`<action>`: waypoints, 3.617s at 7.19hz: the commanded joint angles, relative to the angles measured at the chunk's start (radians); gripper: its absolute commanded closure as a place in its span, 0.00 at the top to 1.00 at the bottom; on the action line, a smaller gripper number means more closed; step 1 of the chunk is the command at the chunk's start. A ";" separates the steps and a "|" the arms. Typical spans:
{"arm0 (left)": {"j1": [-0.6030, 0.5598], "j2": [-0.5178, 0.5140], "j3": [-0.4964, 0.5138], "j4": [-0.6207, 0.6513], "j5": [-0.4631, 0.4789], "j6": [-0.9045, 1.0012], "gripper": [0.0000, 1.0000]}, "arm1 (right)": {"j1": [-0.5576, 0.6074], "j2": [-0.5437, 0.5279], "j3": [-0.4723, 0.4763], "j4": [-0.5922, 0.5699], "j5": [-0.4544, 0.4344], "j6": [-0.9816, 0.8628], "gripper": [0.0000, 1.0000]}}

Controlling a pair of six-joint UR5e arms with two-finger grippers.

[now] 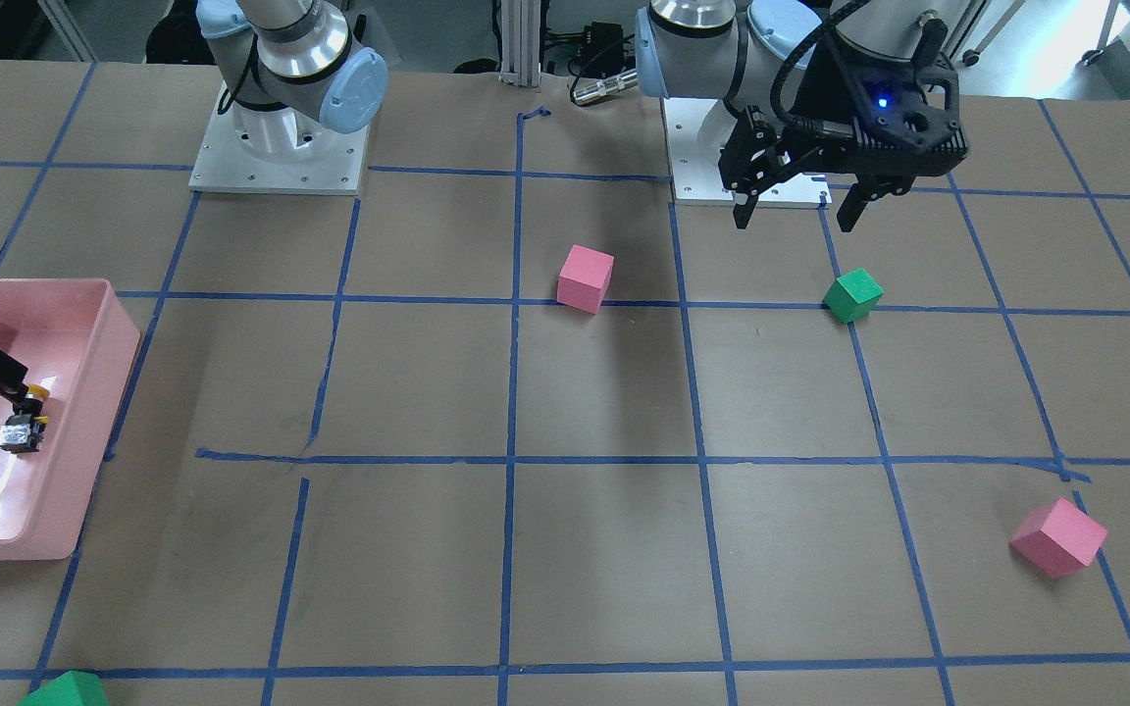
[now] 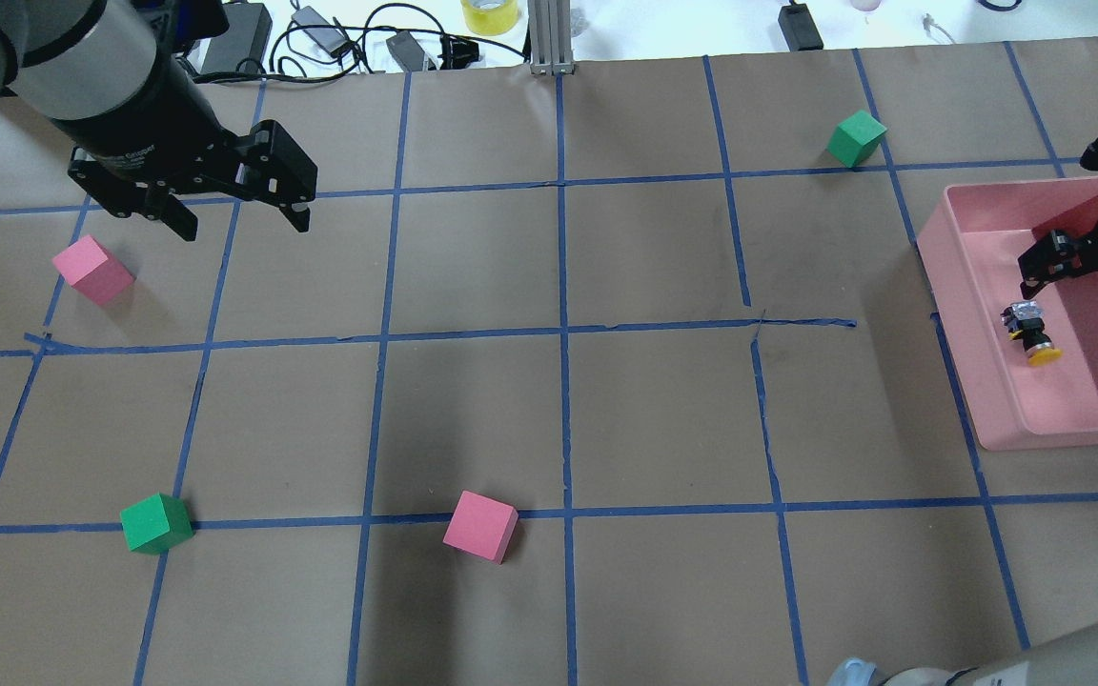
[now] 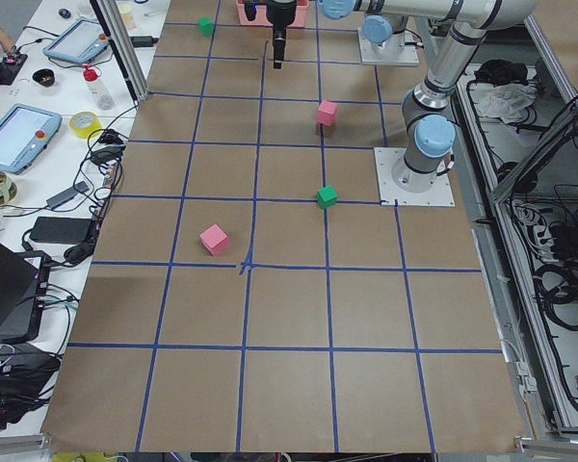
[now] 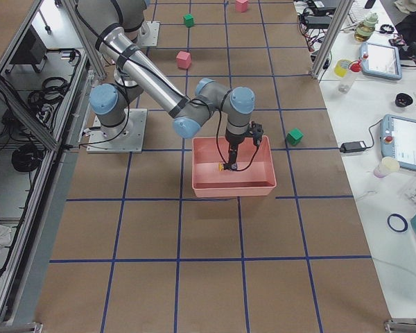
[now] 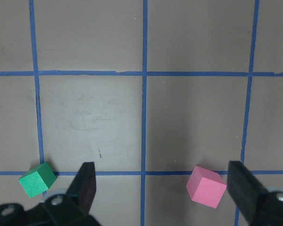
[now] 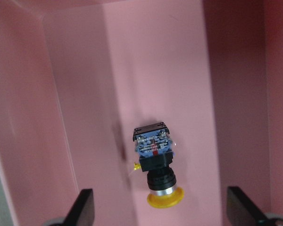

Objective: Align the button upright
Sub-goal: 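Lower the right gripper into the bin and grasp the yellow-capped button, then lift the button out of the bin and carry it to table center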

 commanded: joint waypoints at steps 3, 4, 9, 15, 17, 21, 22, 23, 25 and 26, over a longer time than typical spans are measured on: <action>0.000 0.000 0.000 0.000 0.000 -0.002 1.00 | -0.035 0.070 0.017 -0.033 0.000 0.003 1.00; 0.000 0.000 0.000 0.000 0.000 0.000 1.00 | -0.035 0.096 0.017 -0.048 -0.003 0.003 1.00; 0.000 0.000 0.000 0.000 0.000 0.000 1.00 | -0.035 0.113 0.044 -0.048 0.000 0.031 1.00; 0.000 0.000 0.000 0.000 0.000 0.000 1.00 | -0.035 0.118 0.040 -0.048 -0.002 0.040 0.00; 0.000 0.000 0.000 0.000 0.000 0.000 1.00 | -0.035 0.113 0.028 -0.044 0.004 0.042 0.00; 0.000 0.000 0.000 0.000 0.000 0.000 1.00 | -0.035 0.052 -0.040 0.007 0.004 0.042 0.00; 0.000 0.000 0.000 0.000 0.000 0.000 1.00 | -0.035 0.019 -0.054 0.053 0.009 0.042 0.00; 0.000 0.000 0.000 0.000 0.000 0.000 1.00 | -0.034 -0.015 -0.073 0.111 0.011 0.042 0.00; 0.000 0.000 0.000 0.000 0.000 0.000 1.00 | -0.028 -0.032 -0.141 0.197 0.012 0.042 0.00; 0.000 0.000 0.002 0.000 0.000 0.000 1.00 | -0.020 -0.046 -0.185 0.257 0.017 0.042 0.00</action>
